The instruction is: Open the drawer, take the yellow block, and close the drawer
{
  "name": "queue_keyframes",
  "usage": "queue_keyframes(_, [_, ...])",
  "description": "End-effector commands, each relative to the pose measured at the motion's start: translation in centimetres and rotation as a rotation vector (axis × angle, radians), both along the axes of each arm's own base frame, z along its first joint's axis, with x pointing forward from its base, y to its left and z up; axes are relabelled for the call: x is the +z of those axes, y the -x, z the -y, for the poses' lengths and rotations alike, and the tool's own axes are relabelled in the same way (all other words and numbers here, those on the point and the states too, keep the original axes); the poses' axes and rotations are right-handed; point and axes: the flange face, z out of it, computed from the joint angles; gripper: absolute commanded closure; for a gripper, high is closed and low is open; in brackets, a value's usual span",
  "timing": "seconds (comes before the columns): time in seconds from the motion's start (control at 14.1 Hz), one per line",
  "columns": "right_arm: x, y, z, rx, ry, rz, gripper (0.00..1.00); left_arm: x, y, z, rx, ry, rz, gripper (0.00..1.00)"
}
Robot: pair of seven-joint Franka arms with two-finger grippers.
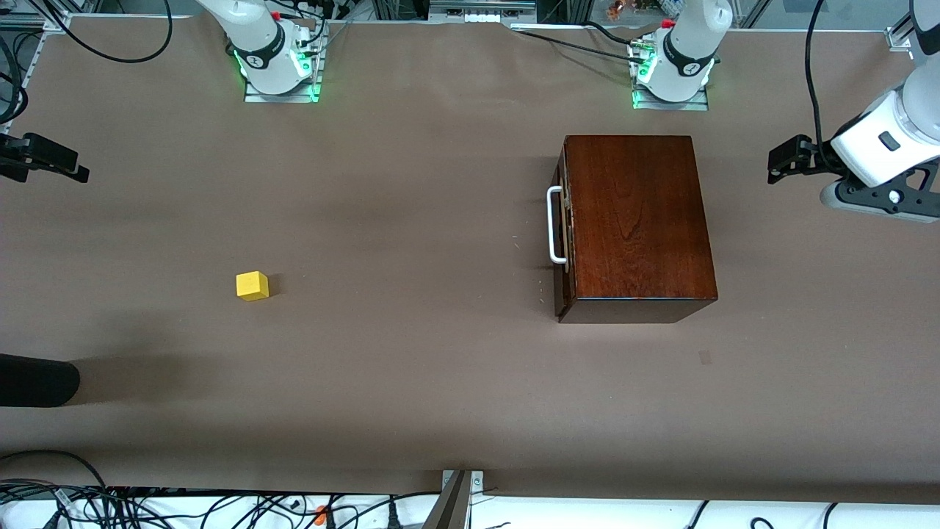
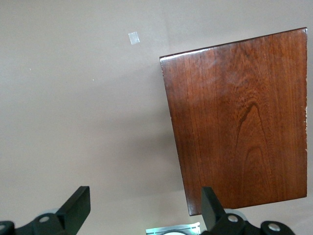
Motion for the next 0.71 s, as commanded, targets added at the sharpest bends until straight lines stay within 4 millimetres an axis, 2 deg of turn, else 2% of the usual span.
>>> queue_keyframes(0.0, [0.39, 0.38, 0.26, -0.009, 0.008, -0.014, 0.00, 0.52, 1.07, -0.16, 0.022, 0.035, 0.020, 0.00])
queue_keyframes(0.64, [0.19, 0.55, 0.47, -0.012, 0.004, -0.031, 0.00, 0.55, 1.12, 0.52, 0.085, 0.048, 0.015, 0.00])
